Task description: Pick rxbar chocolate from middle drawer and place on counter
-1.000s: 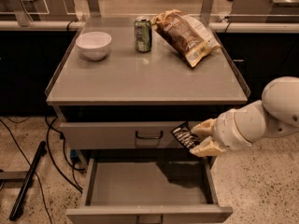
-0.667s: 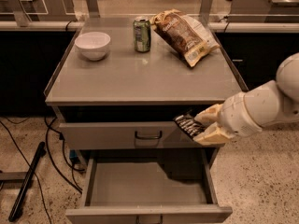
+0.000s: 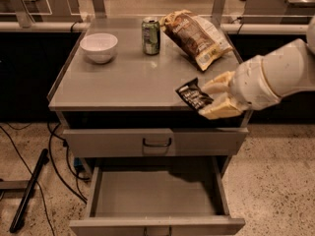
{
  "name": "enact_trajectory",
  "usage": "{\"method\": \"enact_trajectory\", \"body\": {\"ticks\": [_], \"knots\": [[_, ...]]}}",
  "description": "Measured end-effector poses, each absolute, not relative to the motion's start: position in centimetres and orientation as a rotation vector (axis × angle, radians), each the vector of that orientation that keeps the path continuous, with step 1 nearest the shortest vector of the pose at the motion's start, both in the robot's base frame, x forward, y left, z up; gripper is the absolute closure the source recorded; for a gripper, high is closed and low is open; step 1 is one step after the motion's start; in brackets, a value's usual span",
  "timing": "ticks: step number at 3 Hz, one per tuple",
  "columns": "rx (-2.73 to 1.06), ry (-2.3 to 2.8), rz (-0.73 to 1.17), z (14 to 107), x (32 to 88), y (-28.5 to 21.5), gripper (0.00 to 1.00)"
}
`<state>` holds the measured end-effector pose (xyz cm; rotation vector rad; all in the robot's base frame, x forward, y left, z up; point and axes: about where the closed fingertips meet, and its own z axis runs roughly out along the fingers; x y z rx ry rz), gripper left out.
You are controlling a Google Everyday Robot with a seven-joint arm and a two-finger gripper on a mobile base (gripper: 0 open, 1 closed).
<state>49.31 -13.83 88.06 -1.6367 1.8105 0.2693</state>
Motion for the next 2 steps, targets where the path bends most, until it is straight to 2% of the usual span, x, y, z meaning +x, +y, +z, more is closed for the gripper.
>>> {"method": "enact_trajectory", "body": {"ticks": [2], "knots": [[-1.605, 1.77, 0.241, 87.8, 56.5, -9.1, 1.0]]}}
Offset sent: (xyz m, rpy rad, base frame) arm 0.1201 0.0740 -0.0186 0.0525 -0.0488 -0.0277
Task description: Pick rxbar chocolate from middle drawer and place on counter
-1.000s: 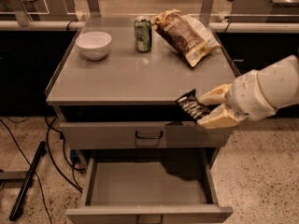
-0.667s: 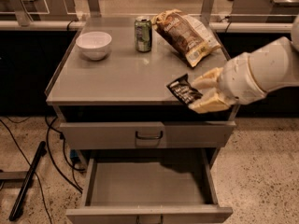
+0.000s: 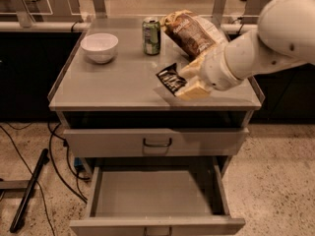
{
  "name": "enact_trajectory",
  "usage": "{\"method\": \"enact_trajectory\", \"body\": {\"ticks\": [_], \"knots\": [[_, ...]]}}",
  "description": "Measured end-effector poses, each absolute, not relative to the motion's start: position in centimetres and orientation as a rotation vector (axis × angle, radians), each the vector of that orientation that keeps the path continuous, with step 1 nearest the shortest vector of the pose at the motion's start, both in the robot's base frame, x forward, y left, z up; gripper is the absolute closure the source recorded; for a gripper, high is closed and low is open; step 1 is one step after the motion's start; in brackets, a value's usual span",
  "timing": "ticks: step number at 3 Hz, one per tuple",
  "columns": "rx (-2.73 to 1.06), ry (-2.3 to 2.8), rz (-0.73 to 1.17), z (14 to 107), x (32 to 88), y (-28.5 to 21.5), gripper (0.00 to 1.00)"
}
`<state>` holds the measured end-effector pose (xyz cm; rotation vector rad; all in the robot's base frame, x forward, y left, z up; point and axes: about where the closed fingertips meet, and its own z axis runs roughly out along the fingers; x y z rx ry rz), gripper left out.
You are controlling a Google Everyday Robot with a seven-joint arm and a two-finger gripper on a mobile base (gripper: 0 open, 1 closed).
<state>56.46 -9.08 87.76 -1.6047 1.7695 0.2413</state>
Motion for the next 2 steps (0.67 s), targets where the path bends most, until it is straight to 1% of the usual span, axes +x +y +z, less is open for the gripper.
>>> {"method": "enact_trajectory", "body": {"ticks": [2], "knots": [[-1.579, 1.816, 0.31, 85.3, 60.6, -6.3, 1.0]]}}
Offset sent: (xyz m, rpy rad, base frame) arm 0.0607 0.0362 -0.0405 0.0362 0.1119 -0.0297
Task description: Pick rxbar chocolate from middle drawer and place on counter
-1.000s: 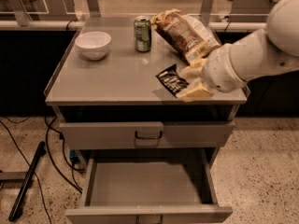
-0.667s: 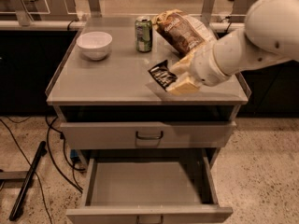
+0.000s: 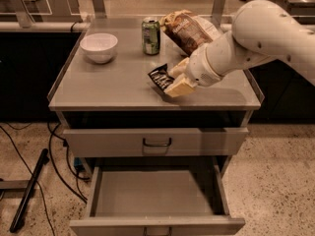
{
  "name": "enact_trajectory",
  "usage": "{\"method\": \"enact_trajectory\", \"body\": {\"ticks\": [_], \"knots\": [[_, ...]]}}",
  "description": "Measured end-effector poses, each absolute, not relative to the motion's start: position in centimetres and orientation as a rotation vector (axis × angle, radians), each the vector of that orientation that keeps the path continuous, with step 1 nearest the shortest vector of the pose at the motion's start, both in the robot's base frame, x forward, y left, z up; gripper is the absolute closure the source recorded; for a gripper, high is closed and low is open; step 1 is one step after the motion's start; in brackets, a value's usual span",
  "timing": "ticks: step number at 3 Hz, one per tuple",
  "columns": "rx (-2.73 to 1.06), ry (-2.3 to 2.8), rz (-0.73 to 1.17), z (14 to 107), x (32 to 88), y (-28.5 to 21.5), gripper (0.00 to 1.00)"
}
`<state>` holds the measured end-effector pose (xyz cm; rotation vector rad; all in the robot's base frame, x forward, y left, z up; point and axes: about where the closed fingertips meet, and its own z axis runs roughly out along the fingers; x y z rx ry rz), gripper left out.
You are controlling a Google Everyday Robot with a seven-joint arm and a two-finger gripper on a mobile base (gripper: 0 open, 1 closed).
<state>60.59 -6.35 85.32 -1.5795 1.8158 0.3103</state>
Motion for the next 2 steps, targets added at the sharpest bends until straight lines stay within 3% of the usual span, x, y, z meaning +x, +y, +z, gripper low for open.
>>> {"method": "enact_trajectory", "body": {"ticks": [2], "knots": [[-1.573, 1.895, 0.377, 82.56, 61.84, -5.58, 1.0]]}}
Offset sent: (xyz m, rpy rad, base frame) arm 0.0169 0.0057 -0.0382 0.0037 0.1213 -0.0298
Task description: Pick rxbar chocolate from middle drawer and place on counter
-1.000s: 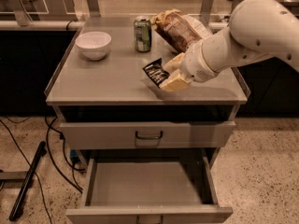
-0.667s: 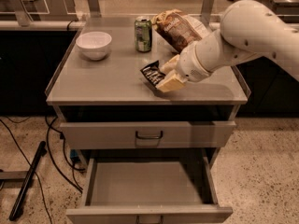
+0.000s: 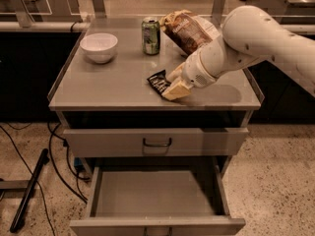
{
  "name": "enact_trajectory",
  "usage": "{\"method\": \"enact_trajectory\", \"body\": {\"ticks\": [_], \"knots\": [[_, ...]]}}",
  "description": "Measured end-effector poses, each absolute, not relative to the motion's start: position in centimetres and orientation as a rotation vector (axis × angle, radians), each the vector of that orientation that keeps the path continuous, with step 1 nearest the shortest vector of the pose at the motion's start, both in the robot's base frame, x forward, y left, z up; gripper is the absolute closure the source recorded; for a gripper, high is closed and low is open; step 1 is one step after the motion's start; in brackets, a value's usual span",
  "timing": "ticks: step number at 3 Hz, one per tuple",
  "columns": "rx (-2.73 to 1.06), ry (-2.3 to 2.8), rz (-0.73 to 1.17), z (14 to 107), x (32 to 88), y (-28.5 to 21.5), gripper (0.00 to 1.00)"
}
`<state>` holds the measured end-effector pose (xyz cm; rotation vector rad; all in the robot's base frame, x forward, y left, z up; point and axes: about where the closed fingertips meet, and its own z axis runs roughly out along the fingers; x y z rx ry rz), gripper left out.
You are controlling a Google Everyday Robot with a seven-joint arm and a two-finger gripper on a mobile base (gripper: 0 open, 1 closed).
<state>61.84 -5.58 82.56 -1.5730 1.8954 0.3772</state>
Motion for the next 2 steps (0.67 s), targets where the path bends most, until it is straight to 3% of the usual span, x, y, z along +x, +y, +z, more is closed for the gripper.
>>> {"method": "enact_trajectory", "body": {"ticks": [1, 2], "knots": [[-1.573, 1.895, 0.377, 82.56, 61.84, -5.58, 0.82], [-1.573, 1.896, 0.377, 82.56, 61.84, -5.57, 0.58]]}}
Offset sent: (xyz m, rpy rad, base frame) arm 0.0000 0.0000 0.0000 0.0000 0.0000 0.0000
